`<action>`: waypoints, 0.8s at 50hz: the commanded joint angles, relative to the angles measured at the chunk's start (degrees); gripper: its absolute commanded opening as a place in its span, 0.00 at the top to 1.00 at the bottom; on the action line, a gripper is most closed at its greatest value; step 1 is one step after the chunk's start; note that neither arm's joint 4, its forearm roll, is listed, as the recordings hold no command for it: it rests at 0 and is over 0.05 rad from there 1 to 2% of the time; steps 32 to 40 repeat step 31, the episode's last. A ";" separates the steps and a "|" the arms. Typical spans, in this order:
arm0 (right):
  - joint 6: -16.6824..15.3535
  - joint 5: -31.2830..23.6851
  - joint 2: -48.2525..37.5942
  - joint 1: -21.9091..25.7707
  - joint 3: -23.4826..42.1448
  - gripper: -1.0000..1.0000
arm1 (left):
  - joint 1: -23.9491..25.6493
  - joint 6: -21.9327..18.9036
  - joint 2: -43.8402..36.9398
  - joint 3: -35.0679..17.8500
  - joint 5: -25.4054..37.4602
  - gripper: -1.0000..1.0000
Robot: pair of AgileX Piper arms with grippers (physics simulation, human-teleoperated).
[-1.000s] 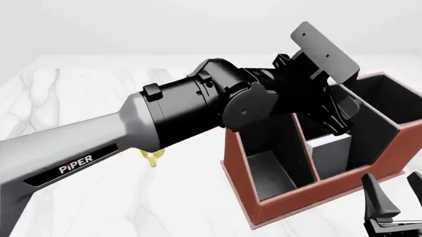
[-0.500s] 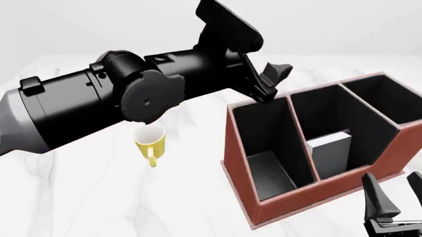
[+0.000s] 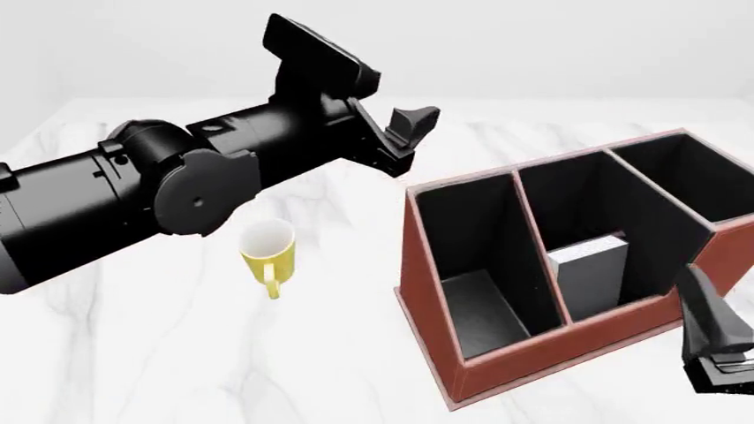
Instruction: Pick up the book and place it in the back compartment of the caddy.
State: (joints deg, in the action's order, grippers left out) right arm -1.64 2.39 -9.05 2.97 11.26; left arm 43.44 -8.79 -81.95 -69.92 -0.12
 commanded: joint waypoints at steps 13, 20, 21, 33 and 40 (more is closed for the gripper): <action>-6.97 -23.93 4.06 5.15 46.69 0.00 | -2.43 0.94 0.44 2.04 -1.49 0.00; -6.21 -27.74 2.99 4.12 61.83 0.00 | -2.72 0.88 -0.40 1.79 -1.53 0.00; -6.21 -27.76 2.98 4.12 61.86 0.00 | -2.72 0.89 -0.40 1.79 -1.53 0.00; -8.12 -27.56 9.01 5.71 80.02 0.00 | -3.12 1.32 -1.01 2.40 -2.45 0.00; -8.12 -27.56 9.01 5.71 80.02 0.00 | -3.12 1.32 -1.01 2.40 -2.45 0.00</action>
